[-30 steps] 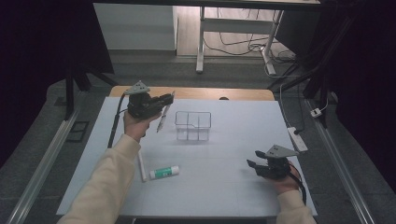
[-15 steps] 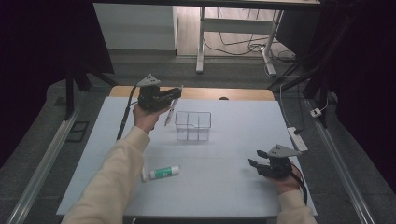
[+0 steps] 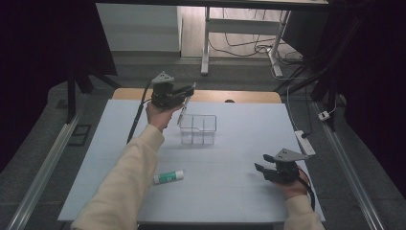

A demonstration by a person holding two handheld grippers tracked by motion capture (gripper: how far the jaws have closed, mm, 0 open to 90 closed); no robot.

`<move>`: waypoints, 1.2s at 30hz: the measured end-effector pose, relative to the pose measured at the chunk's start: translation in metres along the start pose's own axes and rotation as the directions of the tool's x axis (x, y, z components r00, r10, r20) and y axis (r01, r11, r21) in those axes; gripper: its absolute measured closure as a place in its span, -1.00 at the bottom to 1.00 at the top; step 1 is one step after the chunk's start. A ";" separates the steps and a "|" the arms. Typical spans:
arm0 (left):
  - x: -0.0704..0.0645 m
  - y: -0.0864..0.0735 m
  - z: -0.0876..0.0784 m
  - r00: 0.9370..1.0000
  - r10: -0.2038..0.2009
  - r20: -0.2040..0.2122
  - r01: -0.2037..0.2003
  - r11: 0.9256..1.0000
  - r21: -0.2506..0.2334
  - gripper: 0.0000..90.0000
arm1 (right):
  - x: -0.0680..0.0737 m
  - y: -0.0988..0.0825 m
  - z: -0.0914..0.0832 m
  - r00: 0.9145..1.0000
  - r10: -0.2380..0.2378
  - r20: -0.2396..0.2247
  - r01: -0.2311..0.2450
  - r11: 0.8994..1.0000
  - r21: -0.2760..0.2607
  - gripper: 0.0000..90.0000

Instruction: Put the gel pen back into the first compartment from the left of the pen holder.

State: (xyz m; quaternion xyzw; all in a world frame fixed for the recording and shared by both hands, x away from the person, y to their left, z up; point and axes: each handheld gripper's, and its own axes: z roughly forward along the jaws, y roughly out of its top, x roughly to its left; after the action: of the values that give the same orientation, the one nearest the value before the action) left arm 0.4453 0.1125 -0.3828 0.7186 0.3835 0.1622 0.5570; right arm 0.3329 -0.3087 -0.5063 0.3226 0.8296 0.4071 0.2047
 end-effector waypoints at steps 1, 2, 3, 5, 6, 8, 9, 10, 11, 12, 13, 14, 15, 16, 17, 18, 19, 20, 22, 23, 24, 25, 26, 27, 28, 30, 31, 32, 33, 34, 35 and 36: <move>0.000 0.000 0.002 1.000 0.002 -0.001 -0.002 1.000 0.000 0.78 | 0.000 0.000 0.000 1.000 -0.001 -0.001 0.001 1.000 0.000 0.01; -0.001 0.001 0.004 1.000 0.004 -0.002 -0.004 1.000 0.004 0.78 | 0.000 0.000 0.000 1.000 -0.004 -0.001 0.004 1.000 -0.001 0.01; -0.001 0.001 0.006 1.000 0.008 -0.009 -0.008 1.000 0.010 0.78 | 0.000 0.000 0.000 1.000 -0.004 -0.001 0.004 1.000 0.000 0.01; 0.000 0.003 0.009 1.000 0.011 -0.017 -0.011 1.000 0.010 0.78 | 0.000 0.000 0.000 1.000 -0.001 -0.003 0.001 1.000 0.002 0.01; 0.000 0.004 0.010 1.000 0.010 -0.017 -0.010 1.000 0.012 0.78 | 0.000 0.000 0.000 1.000 0.002 -0.004 -0.002 1.000 0.000 0.01; 0.001 0.004 0.014 1.000 0.012 -0.019 -0.012 1.000 0.004 0.78 | 0.000 0.000 0.001 1.000 0.005 -0.007 -0.005 1.000 0.001 0.01; 0.001 0.004 0.016 1.000 0.007 -0.015 -0.007 1.000 -0.003 0.78 | 0.001 0.000 0.001 1.000 0.002 -0.006 -0.002 1.000 0.003 0.01; 0.002 0.002 0.018 1.000 -0.001 -0.013 0.001 1.000 -0.003 0.78 | 0.001 0.000 0.002 1.000 0.002 -0.005 -0.002 1.000 0.007 0.01; 0.003 0.001 0.020 1.000 -0.005 -0.014 0.005 1.000 -0.002 0.78 | 0.001 0.000 0.002 1.000 -0.001 -0.009 0.001 1.000 0.010 0.01; 0.003 0.000 0.022 1.000 -0.006 -0.011 0.006 1.000 -0.002 0.78 | 0.001 0.000 0.002 1.000 -0.002 -0.004 0.002 1.000 0.012 0.01; 0.003 -0.001 0.024 1.000 -0.005 -0.011 0.005 1.000 -0.001 0.78 | 0.001 0.000 0.002 1.000 0.001 -0.005 -0.001 1.000 0.008 0.01; 0.003 -0.002 0.025 1.000 -0.003 -0.008 0.003 1.000 -0.003 0.78 | 0.001 0.000 0.001 1.000 0.003 -0.004 -0.003 1.000 0.007 0.01; 0.003 -0.002 0.026 1.000 -0.003 -0.005 0.003 1.000 -0.003 0.78 | 0.001 0.000 0.001 1.000 0.002 -0.006 -0.002 1.000 0.005 0.01; 0.004 -0.003 0.026 1.000 0.000 -0.006 0.000 1.000 -0.001 0.78 | 0.001 -0.001 0.001 1.000 0.002 -0.007 -0.002 1.000 0.004 0.01; 0.004 -0.003 0.027 1.000 0.002 -0.009 -0.002 1.000 0.001 0.78 | 0.000 -0.001 0.001 1.000 0.002 -0.005 -0.002 1.000 0.006 0.01; 0.005 -0.004 0.027 1.000 0.001 -0.008 -0.001 1.000 0.002 0.78 | 0.000 -0.001 0.001 1.000 0.002 -0.006 -0.002 1.000 0.007 0.01; 0.006 -0.004 0.027 1.000 -0.003 -0.007 0.003 1.000 0.003 0.78 | 0.000 -0.001 0.001 1.000 0.001 -0.004 0.000 1.000 0.010 0.01; 0.007 -0.005 0.027 1.000 -0.007 -0.007 0.007 1.000 0.001 0.77 | 0.001 -0.001 0.002 1.000 0.000 -0.005 0.000 1.000 0.011 0.01; 0.010 -0.008 0.027 1.000 -0.012 -0.010 0.012 1.000 0.001 0.77 | 0.001 -0.001 0.002 1.000 0.000 -0.008 0.000 1.000 0.007 0.01; 0.011 -0.010 0.027 1.000 -0.017 -0.012 0.017 1.000 0.002 0.77 | 0.001 -0.001 0.002 1.000 -0.002 -0.008 0.002 1.000 0.010 0.01; 0.013 -0.011 0.027 1.000 -0.020 -0.014 0.020 1.000 0.001 0.77 | 0.001 -0.001 0.002 1.000 -0.002 -0.008 0.002 1.000 0.010 0.01; 0.014 -0.013 0.027 1.000 -0.022 -0.014 0.022 1.000 0.003 0.77 | 0.001 -0.001 0.002 1.000 -0.002 -0.009 0.002 1.000 0.011 0.01; 0.016 -0.015 0.027 1.000 -0.023 -0.015 0.023 1.000 0.007 0.76 | 0.001 -0.001 0.003 1.000 -0.003 -0.010 0.004 1.000 0.012 0.01; 0.017 -0.016 0.027 1.000 -0.025 -0.017 0.025 1.000 0.008 0.76 | 0.001 -0.001 0.003 1.000 -0.004 -0.010 0.004 1.000 0.013 0.01; 0.019 -0.018 0.027 0.999 -0.030 -0.012 0.030 1.000 0.008 0.75 | 0.001 -0.001 0.003 1.000 -0.001 -0.012 0.002 1.000 0.012 0.01; 0.022 -0.021 0.026 0.999 -0.034 0.008 0.034 0.999 0.012 0.66 | 0.001 -0.001 0.003 1.000 -0.002 -0.012 0.002 1.000 0.013 0.01; 0.022 -0.022 0.026 0.999 -0.032 0.008 0.032 0.999 0.013 0.51 | 0.001 -0.001 0.003 1.000 -0.001 -0.012 0.001 1.000 0.012 0.01; 0.023 -0.023 0.025 1.000 -0.026 0.013 0.026 1.000 0.014 0.41 | 0.001 -0.001 0.003 1.000 -0.001 -0.010 0.001 1.000 0.014 0.00; 0.024 -0.024 0.024 1.000 -0.021 0.022 0.021 1.000 0.017 0.37 | 0.001 -0.001 0.003 1.000 -0.001 -0.004 0.001 1.000 0.016 0.00; 0.024 -0.025 0.023 1.000 -0.016 0.024 0.016 1.000 0.021 0.33 | 0.001 -0.001 0.003 1.000 -0.001 -0.004 0.001 1.000 0.015 0.00; 0.024 -0.025 0.022 1.000 -0.012 0.024 0.011 1.000 0.021 0.30 | 0.001 -0.001 0.003 1.000 0.001 -0.004 -0.001 1.000 0.016 0.00; 0.024 -0.025 0.020 1.000 -0.011 0.027 0.011 1.000 0.022 0.25 | 0.001 -0.001 0.003 1.000 0.003 -0.012 -0.003 1.000 0.012 0.00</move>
State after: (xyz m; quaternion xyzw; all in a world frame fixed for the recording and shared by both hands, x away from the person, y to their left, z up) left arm 0.4650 0.1184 -0.4173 0.7246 0.3815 0.1451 0.5553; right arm 0.3336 -0.3070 -0.5090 0.3228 0.8328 0.4042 0.1970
